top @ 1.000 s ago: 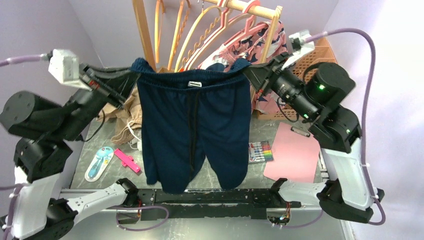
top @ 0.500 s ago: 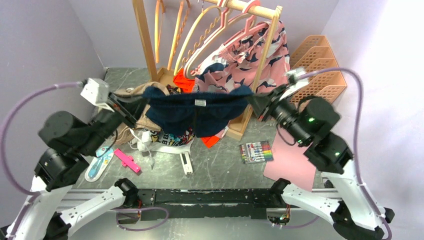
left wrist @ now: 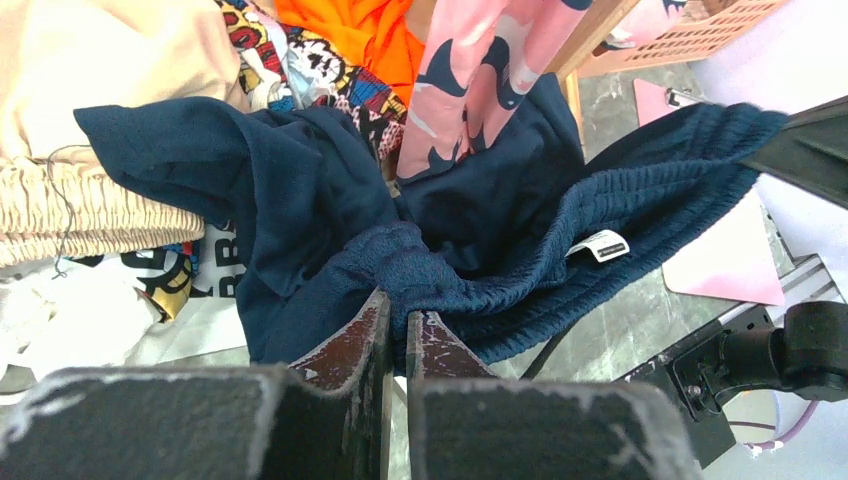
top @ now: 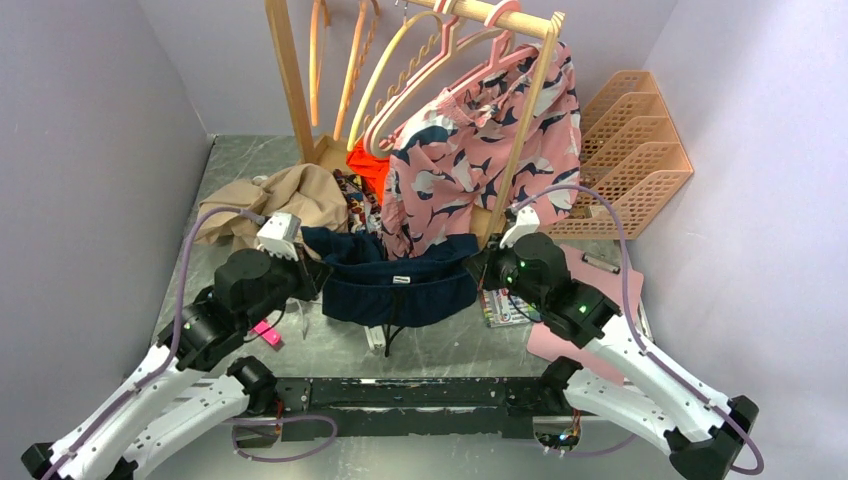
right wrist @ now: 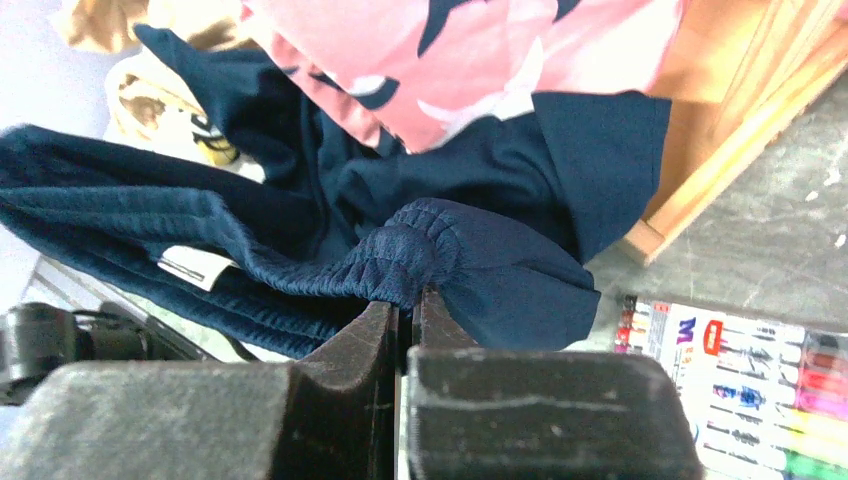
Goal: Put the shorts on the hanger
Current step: Adjust the shorts at the center of the board.
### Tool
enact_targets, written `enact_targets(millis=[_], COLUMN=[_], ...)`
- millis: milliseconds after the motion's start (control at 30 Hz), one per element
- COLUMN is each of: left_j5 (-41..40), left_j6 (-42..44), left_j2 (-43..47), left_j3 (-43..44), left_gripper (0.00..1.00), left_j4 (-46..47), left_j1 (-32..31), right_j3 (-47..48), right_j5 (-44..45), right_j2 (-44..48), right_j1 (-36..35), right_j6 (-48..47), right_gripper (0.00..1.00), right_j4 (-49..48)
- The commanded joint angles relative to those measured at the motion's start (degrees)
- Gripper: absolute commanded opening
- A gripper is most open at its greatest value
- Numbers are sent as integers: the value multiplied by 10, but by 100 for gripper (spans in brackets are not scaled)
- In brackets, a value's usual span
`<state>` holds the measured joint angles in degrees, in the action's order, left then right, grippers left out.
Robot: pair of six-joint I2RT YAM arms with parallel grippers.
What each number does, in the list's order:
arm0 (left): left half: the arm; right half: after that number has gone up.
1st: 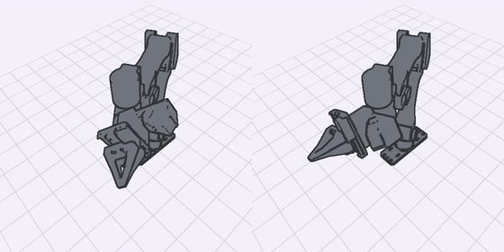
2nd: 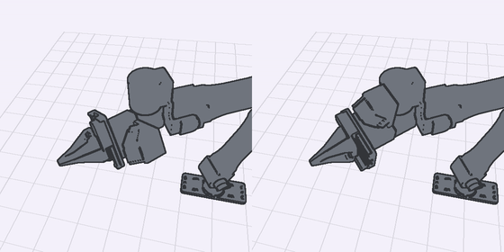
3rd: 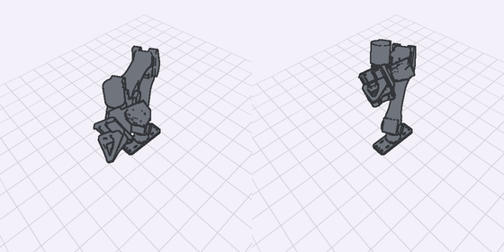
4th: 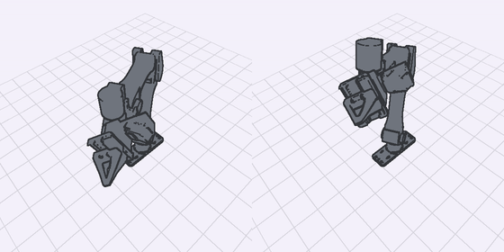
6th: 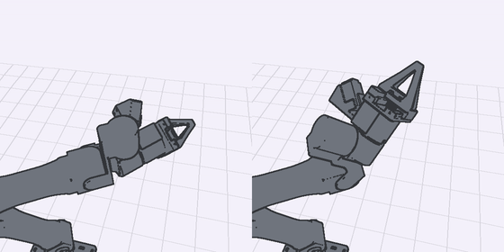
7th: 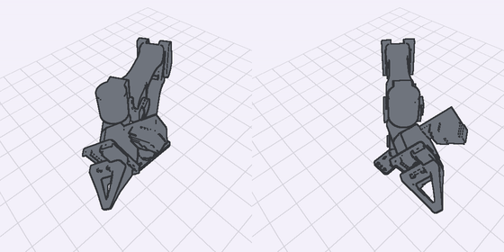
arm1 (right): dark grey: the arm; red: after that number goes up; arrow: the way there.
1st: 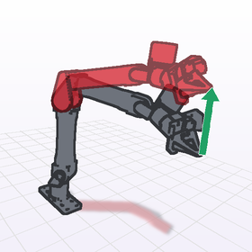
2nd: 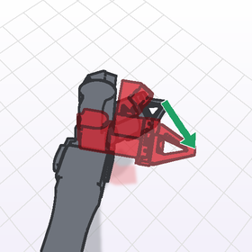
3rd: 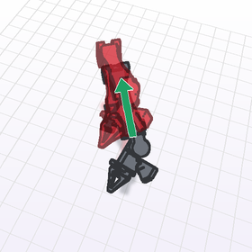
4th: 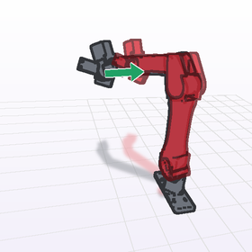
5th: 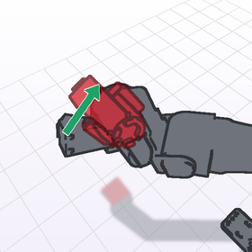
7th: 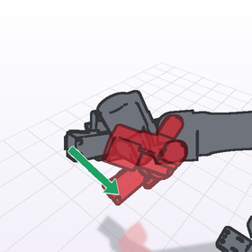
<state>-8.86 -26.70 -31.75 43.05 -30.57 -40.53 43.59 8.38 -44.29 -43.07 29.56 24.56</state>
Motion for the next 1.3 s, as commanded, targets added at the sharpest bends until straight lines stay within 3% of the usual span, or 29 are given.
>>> enact_targets(millis=[0, 200, 400, 500, 600, 633, 767, 900, 1067, 1133, 1267], left_j5=[-19, -15, 0, -5, -14, -20, -49, -79, -138, -147, -83], left_j6=[-18, -97, -123, -124, -128, -130, -122, -96, -22, 38, 185], left_j2=[-32, -88, -134, -143, -145, -142, -119, -100, -92, -90, -100], left_j3=[9, -72, -86, -78, -68, -61, -30, 28, 150, 212, 304], left_gripper=[7, 7, 8, 31, 55, 60, 73, 78, 79, 78, 78], left_j4=[24, 67, 74, 59, 42, 33, 0, -38, -63, -49, 10], left_j1=[4, 4, 4, 4, 4, 4, 4, 4, 4, 4, 4], right_j3=[22, -78, -137, -143, -143, -142, -126, -85, -11, 12, 25], right_j5=[28, 22, 39, 38, 34, 35, 35, 32, 15, 3, 9], right_j2=[4, 5, 5, -9, -19, -15, 4, 12, 11, 14, 27], right_j1=[4, 5, 4, 4, 4, 4, 4, 4, 4, 4, 4], right_j6=[12, 78, 128, 132, 134, 134, 123, 101, 45, 12, -21], right_gripper=[0, 0, 0, 1, 15, 25, 46, 57, 58, 58, 56], right_j4=[-45, -74, -68, -59, -51, -49, -36, -4, 34, 37, 27])
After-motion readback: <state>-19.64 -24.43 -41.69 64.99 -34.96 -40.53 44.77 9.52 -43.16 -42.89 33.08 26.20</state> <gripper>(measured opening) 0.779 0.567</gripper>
